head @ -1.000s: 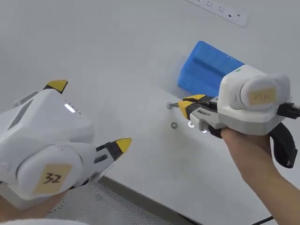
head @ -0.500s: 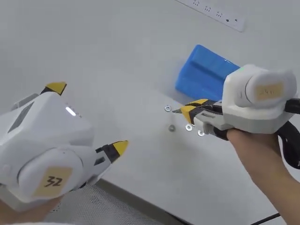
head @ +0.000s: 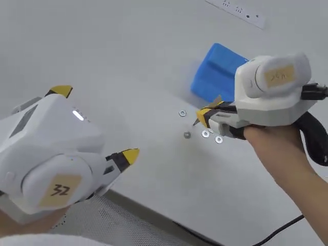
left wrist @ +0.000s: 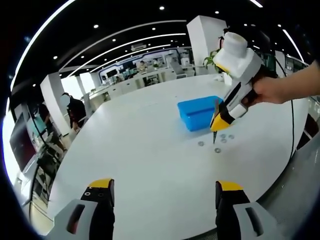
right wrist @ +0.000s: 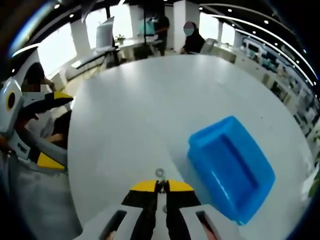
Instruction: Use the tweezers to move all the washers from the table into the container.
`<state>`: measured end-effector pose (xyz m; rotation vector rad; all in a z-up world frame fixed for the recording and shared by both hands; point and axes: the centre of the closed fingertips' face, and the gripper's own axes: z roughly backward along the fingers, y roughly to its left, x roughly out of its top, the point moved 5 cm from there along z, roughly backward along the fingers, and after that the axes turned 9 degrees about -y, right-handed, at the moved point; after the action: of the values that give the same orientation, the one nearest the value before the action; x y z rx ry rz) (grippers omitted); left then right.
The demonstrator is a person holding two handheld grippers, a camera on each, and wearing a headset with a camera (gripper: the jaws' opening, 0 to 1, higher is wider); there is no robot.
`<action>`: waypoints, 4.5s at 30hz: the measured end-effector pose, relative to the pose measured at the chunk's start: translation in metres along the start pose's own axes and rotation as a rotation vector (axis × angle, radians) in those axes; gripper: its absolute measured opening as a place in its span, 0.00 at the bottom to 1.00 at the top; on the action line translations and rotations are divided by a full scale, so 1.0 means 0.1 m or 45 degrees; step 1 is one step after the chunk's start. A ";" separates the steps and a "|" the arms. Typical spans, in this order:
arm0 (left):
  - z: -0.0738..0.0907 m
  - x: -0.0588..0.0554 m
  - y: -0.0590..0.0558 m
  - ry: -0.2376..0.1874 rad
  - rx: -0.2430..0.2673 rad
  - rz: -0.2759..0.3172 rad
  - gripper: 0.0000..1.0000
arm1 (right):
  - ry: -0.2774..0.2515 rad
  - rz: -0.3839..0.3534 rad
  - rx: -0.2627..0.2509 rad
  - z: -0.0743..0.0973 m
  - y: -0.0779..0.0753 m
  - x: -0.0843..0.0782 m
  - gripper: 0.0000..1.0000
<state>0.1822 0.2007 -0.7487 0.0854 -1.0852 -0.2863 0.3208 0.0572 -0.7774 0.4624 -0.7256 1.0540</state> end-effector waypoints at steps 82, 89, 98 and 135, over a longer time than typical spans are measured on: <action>-0.03 0.15 -0.04 -0.197 -0.060 0.228 0.99 | -0.544 -0.117 -0.207 0.39 -0.35 0.73 0.03; -0.02 0.12 -0.03 -0.168 -0.041 0.190 0.99 | -0.546 -0.109 -0.298 0.26 -0.60 0.76 0.02; -0.02 0.11 -0.03 -0.140 -0.026 0.156 0.99 | -0.438 -0.130 -0.360 -0.08 -0.77 0.51 0.03; -0.04 0.09 -0.03 -0.111 -0.018 0.129 0.99 | -0.455 -0.206 -0.321 -0.11 -0.67 0.49 0.03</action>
<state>0.1889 0.1955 -0.7432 0.0056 -1.1703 -0.2080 0.3989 0.0657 -0.7494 0.4875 -1.1046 0.7219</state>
